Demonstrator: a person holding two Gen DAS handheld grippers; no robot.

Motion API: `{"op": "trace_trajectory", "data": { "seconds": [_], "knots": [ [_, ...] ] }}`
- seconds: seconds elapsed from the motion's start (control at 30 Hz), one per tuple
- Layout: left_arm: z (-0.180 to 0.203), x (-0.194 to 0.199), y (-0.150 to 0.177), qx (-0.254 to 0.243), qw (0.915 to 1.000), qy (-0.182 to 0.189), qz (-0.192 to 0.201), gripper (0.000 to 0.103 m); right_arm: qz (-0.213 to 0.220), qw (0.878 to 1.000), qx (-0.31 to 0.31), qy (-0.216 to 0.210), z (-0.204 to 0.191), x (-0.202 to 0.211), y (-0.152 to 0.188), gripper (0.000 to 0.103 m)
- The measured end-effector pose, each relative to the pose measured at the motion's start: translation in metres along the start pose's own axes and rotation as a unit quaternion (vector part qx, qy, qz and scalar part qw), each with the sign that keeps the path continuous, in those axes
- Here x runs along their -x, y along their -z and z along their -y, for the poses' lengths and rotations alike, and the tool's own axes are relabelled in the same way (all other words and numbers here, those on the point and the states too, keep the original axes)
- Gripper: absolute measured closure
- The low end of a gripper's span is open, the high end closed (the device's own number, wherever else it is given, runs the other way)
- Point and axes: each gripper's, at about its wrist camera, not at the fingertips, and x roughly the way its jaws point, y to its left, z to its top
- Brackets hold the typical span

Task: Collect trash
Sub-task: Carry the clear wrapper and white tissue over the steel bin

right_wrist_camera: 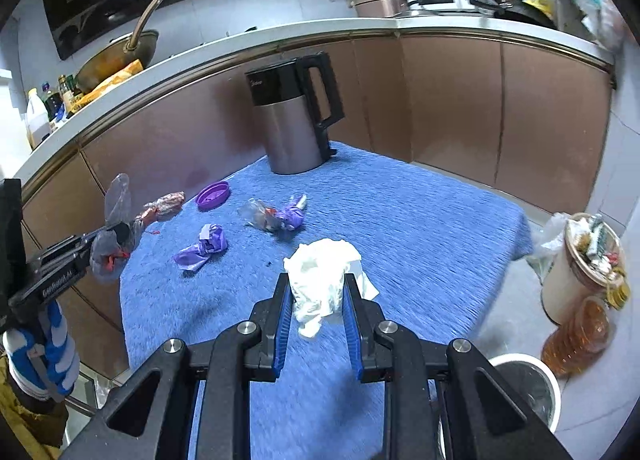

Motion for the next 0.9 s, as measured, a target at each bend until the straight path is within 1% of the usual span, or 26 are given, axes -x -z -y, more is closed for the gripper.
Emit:
{"op": "trace_trajectory", "data": {
  "seconds": [0.2,0.43,0.47,0.67,0.9],
  "knots": [
    [0.063,0.01,0.003,-0.055,0.9982,0.022,0.007,0.098,0.01,0.999,-0.019,0.026,0.022,0.032,0.02,0.08],
    [0.126,0.002,0.002,-0.108,0.9926,0.056,0.001,0.098,0.015,0.997,-0.055,0.053,0.063,0.056,0.046,0.08],
    [0.131,0.001,0.002,-0.113,0.9918,0.06,0.0,0.098,0.015,0.997,-0.058,0.056,0.068,0.059,0.049,0.08],
    [0.181,-0.018,0.005,-0.154,0.9836,0.093,-0.015,0.098,0.014,0.993,-0.092,0.079,0.102,0.069,0.072,0.08],
    [0.233,-0.046,0.016,-0.197,0.9705,0.132,-0.042,0.098,0.003,0.986,-0.134,0.101,0.143,0.071,0.099,0.08]
  ]
}}
